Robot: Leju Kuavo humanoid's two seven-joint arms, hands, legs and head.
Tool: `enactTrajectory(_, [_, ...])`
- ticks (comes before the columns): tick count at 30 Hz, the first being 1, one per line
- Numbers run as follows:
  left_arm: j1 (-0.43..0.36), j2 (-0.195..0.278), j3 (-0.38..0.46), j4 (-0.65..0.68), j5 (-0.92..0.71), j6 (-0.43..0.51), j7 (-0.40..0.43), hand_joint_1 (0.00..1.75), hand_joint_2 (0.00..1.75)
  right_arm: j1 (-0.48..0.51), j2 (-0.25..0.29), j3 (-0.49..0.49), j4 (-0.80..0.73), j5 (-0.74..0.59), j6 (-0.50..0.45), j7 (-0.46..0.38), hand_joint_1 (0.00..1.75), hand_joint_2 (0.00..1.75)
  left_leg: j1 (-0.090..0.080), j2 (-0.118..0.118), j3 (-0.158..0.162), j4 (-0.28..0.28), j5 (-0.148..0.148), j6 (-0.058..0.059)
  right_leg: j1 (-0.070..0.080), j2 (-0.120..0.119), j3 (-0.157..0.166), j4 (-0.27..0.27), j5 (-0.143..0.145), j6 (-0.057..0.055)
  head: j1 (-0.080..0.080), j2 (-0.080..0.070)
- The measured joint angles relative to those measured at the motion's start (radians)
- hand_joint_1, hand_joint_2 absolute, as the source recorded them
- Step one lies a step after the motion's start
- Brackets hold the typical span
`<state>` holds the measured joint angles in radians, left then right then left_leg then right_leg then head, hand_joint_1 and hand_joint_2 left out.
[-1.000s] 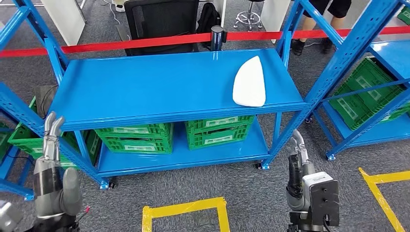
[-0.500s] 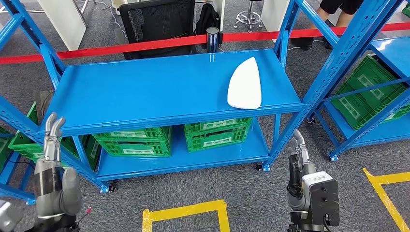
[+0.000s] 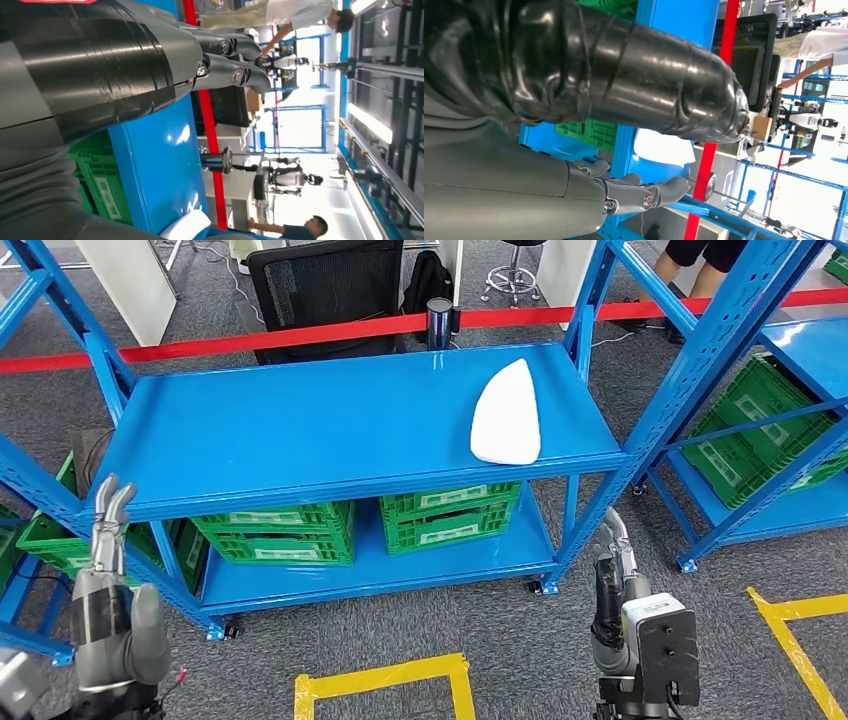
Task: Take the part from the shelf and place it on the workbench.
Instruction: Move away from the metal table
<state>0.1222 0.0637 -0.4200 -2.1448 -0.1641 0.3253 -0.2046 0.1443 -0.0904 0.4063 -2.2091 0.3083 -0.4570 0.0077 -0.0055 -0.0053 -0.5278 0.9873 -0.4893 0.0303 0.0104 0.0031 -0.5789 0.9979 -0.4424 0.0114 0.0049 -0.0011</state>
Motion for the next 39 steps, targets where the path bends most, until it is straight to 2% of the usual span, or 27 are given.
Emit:
enactTrajectory(4, [-0.001, 0.0, 0.0, 0.0, -0.009, 0.019, 0.03, 0.0, 0.0, -0.007, 0.0, 0.0, 0.0, 0.002, 0.002, 0.013, 0.0, 0.0, -0.001, 0.0, 0.0, 0.0, 0.0, 0.001, -0.001, 0.0, 0.0, 0.0, 0.001, 0.001, 0.0, 0.0])
enactTrajectory(8, [-0.002, 0.0, 0.0, 0.001, -0.002, 0.02, 0.035, 0.0, 1.75, -0.015, 0.0, 0.001, 0.0, 0.008, 0.008, 0.023, 0.0, 0.0, -0.001, 0.0, 0.0, 0.0, 0.0, 0.001, -0.002, 0.0, 0.0, -0.001, 0.001, 0.001, 0.0, 0.0])
enactTrajectory(10, [-0.005, 0.0, -0.001, 0.004, 0.017, -0.001, 0.024, 0.0, 1.75, -0.021, 0.0, 0.005, 0.0, 0.005, 0.019, 0.022, 0.0, 0.0, -0.001, 0.0, 0.0, 0.0, 0.0, 0.001, -0.002, 0.0, 0.0, -0.001, 0.001, 0.001, 0.0, 0.0])
enactTrajectory(14, [-0.036, -0.01, -0.023, 0.025, 0.048, -0.057, 0.002, 0.0, 0.0, -0.066, 0.004, 0.042, 0.016, -0.007, 0.065, 0.019, 0.0, 0.0, -0.002, 0.0, -0.001, 0.0, 0.0, 0.001, -0.002, 0.0, 0.0, -0.001, 0.001, 0.002, 0.0, 0.0])
enactTrajectory(23, [-0.088, -0.036, -0.089, 0.092, 0.031, -0.077, -0.024, 0.0, 0.0, -0.157, 0.034, 0.155, 0.107, -0.028, 0.088, 0.004, 0.0, 0.0, -0.002, 0.001, 0.0, 0.0, 0.002, 0.001, -0.002, 0.0, 0.0, -0.001, 0.002, 0.002, -0.001, 0.0])
enactTrajectory(34, [-0.103, -0.049, -0.114, 0.132, -0.041, -0.079, -0.068, 0.0, 0.0, -0.193, 0.042, 0.209, 0.161, -0.045, 0.095, -0.02, 0.0, 0.0, -0.002, 0.001, -0.001, 0.0, 0.002, 0.001, -0.003, 0.0, -0.001, -0.001, 0.002, 0.002, -0.001, 0.0])
enactTrajectory(36, [-0.103, -0.051, -0.122, 0.138, -0.037, -0.081, -0.086, 0.0, 0.0, -0.194, 0.043, 0.219, 0.169, -0.052, 0.091, -0.046, 0.0, 0.0, -0.003, 0.001, -0.001, 0.0, 0.002, 0.001, -0.003, 0.0, -0.001, -0.001, 0.002, 0.002, -0.001, 0.0])
enactTrajectory(39, [-0.102, -0.056, -0.147, 0.155, -0.017, -0.082, -0.147, 0.0, 0.0, -0.191, 0.046, 0.248, 0.187, -0.053, 0.053, -0.139, 0.0, 0.0, -0.003, 0.001, -0.001, 0.0, 0.002, 0.001, -0.003, 0.0, -0.001, -0.001, 0.002, 0.002, -0.001, 0.0])
